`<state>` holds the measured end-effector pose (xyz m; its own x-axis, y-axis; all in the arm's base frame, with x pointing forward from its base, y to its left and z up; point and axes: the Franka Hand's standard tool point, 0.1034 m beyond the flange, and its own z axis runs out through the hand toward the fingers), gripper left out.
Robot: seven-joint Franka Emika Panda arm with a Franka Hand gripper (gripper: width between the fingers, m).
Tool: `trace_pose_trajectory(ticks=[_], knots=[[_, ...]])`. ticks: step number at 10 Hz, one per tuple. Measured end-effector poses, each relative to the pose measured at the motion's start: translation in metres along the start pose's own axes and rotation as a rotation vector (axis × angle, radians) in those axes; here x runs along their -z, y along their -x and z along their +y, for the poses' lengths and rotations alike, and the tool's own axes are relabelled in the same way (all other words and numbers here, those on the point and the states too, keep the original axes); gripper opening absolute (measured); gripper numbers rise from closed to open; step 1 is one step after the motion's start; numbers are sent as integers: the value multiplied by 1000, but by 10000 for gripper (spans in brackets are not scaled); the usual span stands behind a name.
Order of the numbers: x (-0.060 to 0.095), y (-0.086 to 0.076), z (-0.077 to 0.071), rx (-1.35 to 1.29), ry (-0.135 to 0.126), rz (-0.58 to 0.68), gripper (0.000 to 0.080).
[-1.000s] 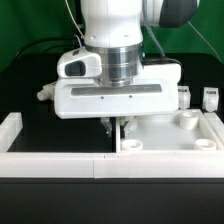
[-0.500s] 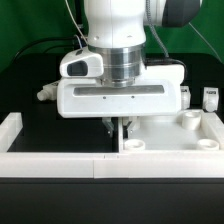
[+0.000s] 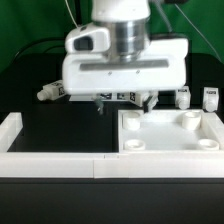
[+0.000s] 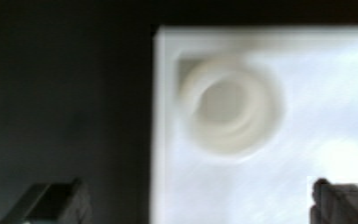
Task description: Assemble one leg
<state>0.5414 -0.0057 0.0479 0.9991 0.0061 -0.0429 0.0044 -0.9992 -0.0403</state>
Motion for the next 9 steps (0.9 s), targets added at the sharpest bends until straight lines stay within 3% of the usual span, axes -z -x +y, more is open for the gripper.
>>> trace_pose_trajectory(ticks=[1,6,9], knots=[[7,6,-4,11,2,16,641],[6,7,-6,17,4,24,649],[15,42,-21,207,26,90,649]])
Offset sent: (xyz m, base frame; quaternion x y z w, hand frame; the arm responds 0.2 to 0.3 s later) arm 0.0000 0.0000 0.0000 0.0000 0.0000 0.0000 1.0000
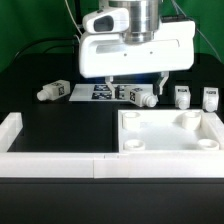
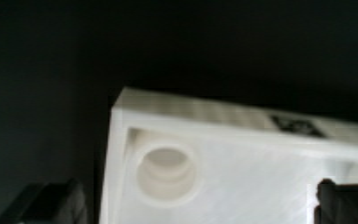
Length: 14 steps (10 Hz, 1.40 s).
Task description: Assemble one leg
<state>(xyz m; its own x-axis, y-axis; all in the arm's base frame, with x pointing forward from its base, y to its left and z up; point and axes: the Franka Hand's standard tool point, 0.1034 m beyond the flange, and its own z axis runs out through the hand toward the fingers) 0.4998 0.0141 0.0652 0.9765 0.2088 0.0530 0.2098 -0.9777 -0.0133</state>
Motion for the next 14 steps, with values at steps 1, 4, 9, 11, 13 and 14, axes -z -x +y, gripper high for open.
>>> trace_pose_trajectory(ticks=[1,4,9,11,13,14], knots=[[1,18,-11,24,9,31,649],[1,25,-14,7,10,38,649],[-27,72,-37,32,-2,-38,649],[-45,93,-49,41,5,-32,649],[-47,94,-50,45,4,-31,649],[-47,94,-50,45,4,-32,649]])
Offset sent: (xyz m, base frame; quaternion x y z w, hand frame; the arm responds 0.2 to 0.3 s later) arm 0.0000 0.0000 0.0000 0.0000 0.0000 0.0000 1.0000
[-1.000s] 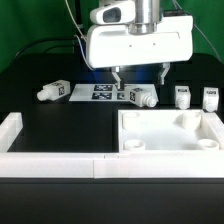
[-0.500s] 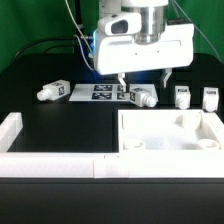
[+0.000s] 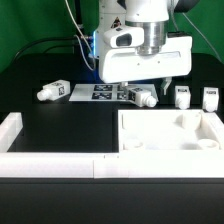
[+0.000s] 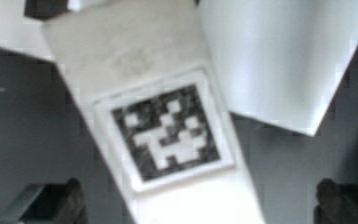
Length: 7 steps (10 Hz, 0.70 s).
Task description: Assemble one leg
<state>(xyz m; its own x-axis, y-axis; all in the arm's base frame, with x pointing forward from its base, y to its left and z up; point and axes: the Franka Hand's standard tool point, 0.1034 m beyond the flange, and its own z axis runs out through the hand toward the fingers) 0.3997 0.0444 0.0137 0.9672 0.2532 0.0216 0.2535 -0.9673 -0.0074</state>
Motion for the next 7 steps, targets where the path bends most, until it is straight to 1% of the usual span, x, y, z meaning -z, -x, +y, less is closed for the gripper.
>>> trace_pose_trajectory(ticks=[1,2,3,4,6,7], knots=[[0,0,0,0,0,0,528],[0,0,0,0,0,-1,528],[0,0,0,0,0,-1,388],[0,0,0,0,0,-1,286],[0,-1,1,18,0,-1,286],[3,-8,8,89,0,-3,286]])
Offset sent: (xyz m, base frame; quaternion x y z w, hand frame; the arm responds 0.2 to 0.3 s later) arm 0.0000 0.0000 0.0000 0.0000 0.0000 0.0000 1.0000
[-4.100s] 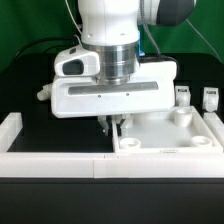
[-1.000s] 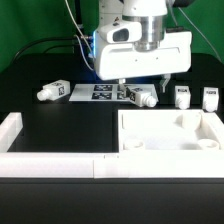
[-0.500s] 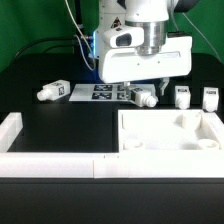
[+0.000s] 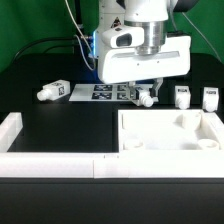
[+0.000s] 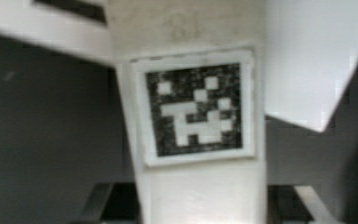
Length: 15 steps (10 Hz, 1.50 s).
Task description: Assemble one leg
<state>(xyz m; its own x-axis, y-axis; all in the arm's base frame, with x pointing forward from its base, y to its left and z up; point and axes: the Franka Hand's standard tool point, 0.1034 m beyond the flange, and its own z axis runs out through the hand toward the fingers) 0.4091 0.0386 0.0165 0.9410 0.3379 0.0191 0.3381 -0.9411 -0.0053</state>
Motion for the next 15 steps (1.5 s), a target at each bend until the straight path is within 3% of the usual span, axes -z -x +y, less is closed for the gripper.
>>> trace_pose_trajectory(ticks=[2,3,8,9,11,15], knots=[[2,-12,23,171,-16,-22,286],[4,-20,32,235,-11,-6,286],[3,-17,32,439,-3,-6,288],[7,-12,34,731,24,8,288],[11,-6,30,1043,38,-5,288],[9,-4,30,1260,44,-16,288]])
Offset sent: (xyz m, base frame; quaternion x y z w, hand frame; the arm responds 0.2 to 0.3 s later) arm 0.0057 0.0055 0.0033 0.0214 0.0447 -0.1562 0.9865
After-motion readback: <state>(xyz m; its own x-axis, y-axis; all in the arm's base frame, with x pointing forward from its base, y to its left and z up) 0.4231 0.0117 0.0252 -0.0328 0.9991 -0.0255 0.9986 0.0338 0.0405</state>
